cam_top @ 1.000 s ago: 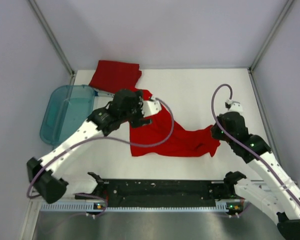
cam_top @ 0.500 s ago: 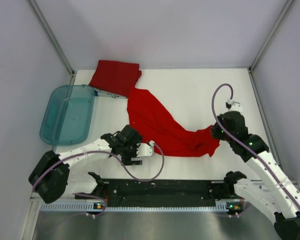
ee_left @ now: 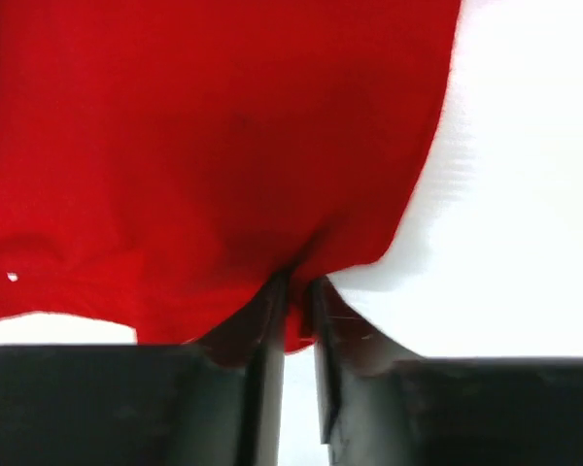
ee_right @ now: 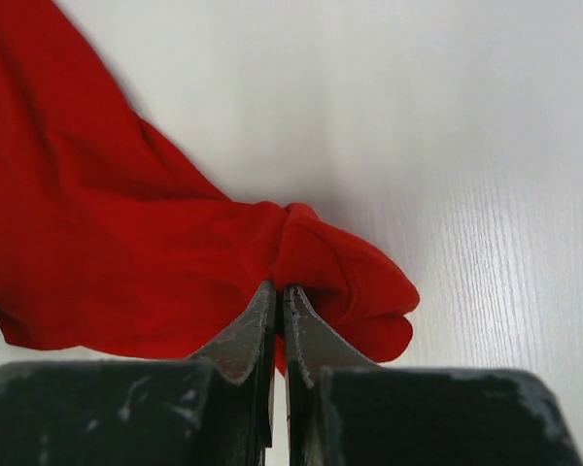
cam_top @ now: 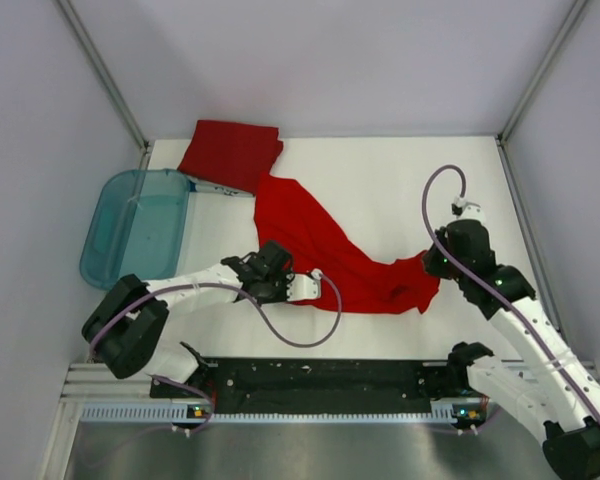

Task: Fold and stack the t-shirts
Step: Flatten out the tshirt

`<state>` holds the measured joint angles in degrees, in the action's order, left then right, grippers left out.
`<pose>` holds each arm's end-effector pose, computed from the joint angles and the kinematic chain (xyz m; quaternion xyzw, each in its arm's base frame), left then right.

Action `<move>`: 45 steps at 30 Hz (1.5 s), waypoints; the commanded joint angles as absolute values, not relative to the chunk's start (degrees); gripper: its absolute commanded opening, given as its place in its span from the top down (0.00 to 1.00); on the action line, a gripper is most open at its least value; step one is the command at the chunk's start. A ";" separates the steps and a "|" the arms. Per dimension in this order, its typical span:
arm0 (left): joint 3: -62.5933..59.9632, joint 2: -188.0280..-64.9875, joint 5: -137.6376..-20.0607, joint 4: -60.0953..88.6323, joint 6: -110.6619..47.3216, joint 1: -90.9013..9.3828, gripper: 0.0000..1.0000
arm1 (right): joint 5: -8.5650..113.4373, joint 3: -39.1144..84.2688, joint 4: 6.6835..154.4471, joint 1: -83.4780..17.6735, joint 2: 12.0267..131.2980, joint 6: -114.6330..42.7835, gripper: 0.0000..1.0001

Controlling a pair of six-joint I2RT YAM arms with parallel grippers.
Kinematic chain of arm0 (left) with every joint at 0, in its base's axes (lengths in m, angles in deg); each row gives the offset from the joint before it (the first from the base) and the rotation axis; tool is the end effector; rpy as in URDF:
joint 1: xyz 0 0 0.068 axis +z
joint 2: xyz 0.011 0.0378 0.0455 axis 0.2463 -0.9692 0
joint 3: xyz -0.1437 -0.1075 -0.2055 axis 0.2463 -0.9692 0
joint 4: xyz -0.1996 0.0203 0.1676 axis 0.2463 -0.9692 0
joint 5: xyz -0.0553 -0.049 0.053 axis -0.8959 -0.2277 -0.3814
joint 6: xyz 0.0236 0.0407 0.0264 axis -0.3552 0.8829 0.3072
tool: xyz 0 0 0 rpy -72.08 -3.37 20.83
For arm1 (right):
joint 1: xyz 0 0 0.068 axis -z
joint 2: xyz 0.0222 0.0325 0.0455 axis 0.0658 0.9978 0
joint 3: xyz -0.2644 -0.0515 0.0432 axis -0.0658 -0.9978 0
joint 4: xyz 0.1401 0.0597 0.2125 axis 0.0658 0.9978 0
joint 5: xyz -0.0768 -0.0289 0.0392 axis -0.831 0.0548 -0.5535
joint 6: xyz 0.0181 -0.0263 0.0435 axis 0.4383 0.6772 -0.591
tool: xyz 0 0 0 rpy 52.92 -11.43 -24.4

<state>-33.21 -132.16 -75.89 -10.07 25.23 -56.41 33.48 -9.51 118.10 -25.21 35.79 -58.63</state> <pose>0.1856 -0.1723 0.1621 0.6793 0.6944 -0.0385 0.2342 0.1555 0.0536 0.2840 0.1052 0.8959 0.1010 0.4196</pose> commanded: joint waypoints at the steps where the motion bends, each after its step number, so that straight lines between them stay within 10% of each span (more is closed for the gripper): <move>1: -31.66 -135.30 -72.54 -16.13 27.63 -56.54 1.00 | 35.04 -7.27 115.74 -22.06 35.06 -57.15 1.00; 7: -21.05 -132.06 -56.88 -18.58 23.34 -50.84 1.00 | 35.57 0.80 117.58 -17.31 31.89 -55.04 1.00; 23: 30.63 -112.71 -58.99 -49.00 17.36 -49.33 1.00 | 44.26 38.87 120.66 -17.40 28.20 -51.96 1.00; 36: 43.31 -134.22 -51.52 -34.79 16.65 -46.26 1.00 | 39.78 46.42 116.10 -15.65 54.36 -45.38 1.00; 45: 62.90 -154.09 -44.84 -14.30 21.03 -42.74 1.00 | 57.62 74.26 112.58 3.07 78.72 -56.18 1.00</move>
<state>51.75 -151.94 -49.14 -29.31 18.59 -43.45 51.01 58.93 118.58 -1.29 75.81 -52.09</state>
